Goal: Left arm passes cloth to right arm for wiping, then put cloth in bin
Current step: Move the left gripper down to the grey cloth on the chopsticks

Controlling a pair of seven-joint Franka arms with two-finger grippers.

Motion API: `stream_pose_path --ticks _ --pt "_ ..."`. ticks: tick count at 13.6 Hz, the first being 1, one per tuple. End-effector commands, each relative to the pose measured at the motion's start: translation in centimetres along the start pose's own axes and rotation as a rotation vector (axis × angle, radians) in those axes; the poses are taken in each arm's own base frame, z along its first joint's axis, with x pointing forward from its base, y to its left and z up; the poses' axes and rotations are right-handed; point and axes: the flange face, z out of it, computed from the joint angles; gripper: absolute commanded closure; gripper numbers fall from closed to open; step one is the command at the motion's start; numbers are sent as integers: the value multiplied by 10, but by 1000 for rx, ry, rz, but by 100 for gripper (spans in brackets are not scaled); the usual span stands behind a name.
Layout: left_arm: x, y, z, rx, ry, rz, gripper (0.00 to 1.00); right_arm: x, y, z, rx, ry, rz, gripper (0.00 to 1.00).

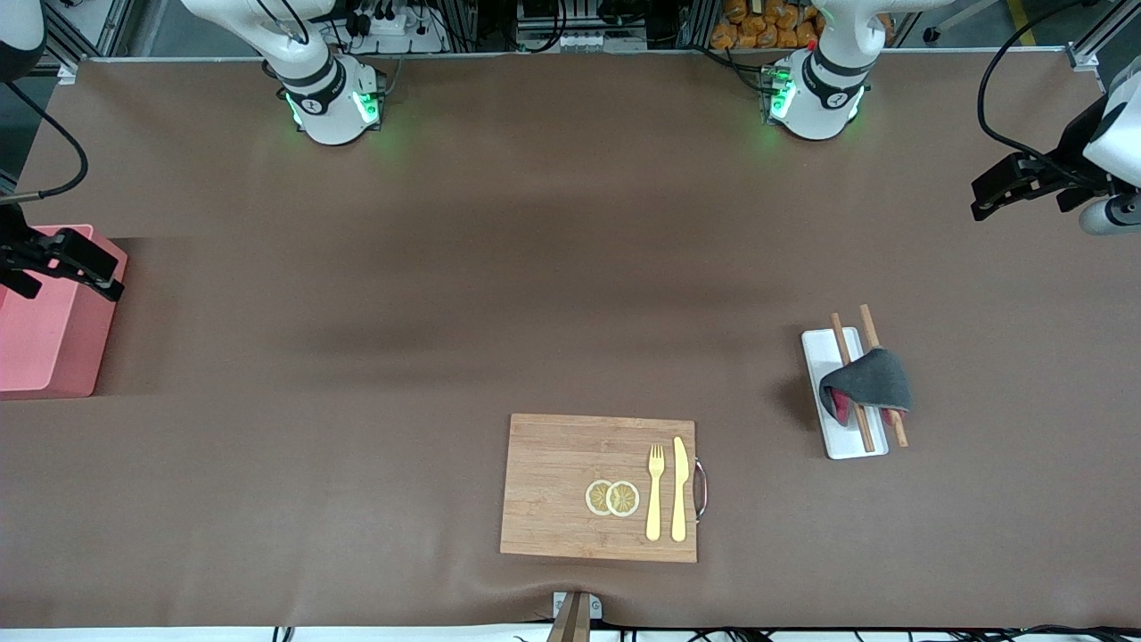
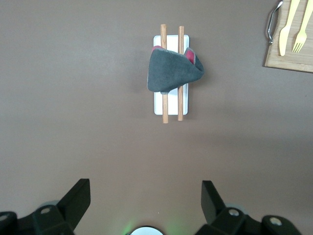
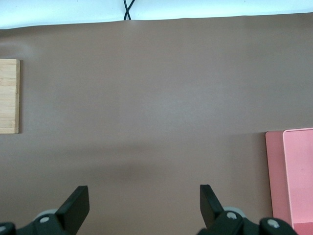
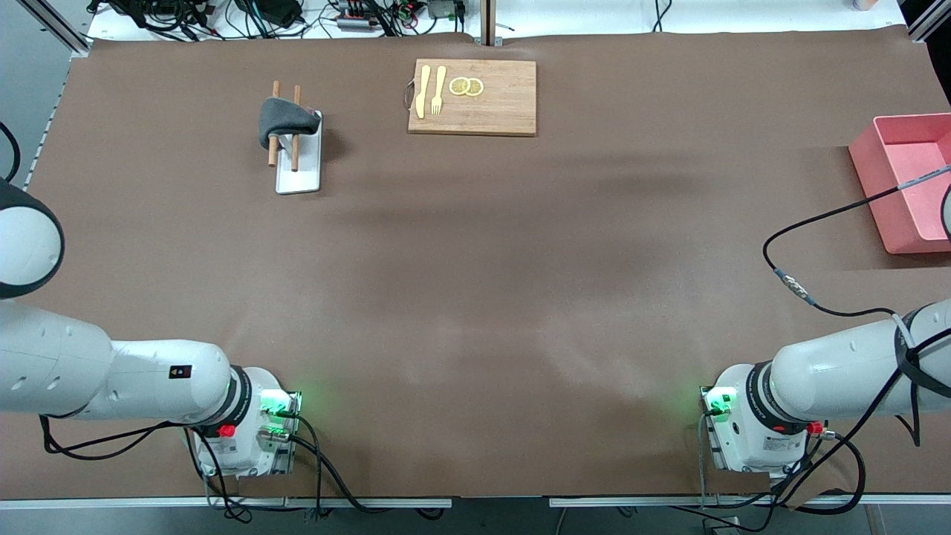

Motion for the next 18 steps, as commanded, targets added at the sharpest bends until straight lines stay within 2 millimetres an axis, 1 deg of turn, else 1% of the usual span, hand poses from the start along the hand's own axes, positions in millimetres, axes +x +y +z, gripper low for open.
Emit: stream_pose_path --ticks 1,2,4,5,7,8,9,10,11,12,13,15,17,18 --pt "-3 -3 -6 -15 -5 11 0 0 1 -6 -8 6 9 0" --pt "-2 -2 -8 -14 0 7 0 0 1 -6 -8 6 9 0" --pt "2 -2 -1 -10 -12 9 0 0 1 -6 -8 6 9 0" --pt "11 -1 12 -1 -36 14 0 0 1 -6 -8 6 9 0" --pt "39 3 55 -14 -92 14 0 0 2 -5 -9 4 10 0" --pt "52 4 70 -10 -83 11 0 0 2 -4 -9 3 5 0" --pt "67 -3 92 -13 -76 -6 0 0 2 -4 -9 2 1 0" --pt "80 -12 118 -19 -77 -23 0 0 3 -3 -9 1 2 0" --pt "94 -13 139 -27 -52 -27 0 0 3 -3 -7 1 2 0" --pt "109 -20 162 -37 -43 -43 0 0 3 -3 -7 1 4 0" --pt "122 -23 183 -46 -34 -51 0 0 3 -3 -7 1 4 0" --pt "138 -17 218 -59 -25 -57 0 0 4 -3 -8 -1 6 0" --pt "148 -6 248 -71 -31 -49 0 0 5 -2 -8 -2 8 0" --pt "152 -4 260 -75 -34 -50 0 0 5 -2 -8 -2 9 0"
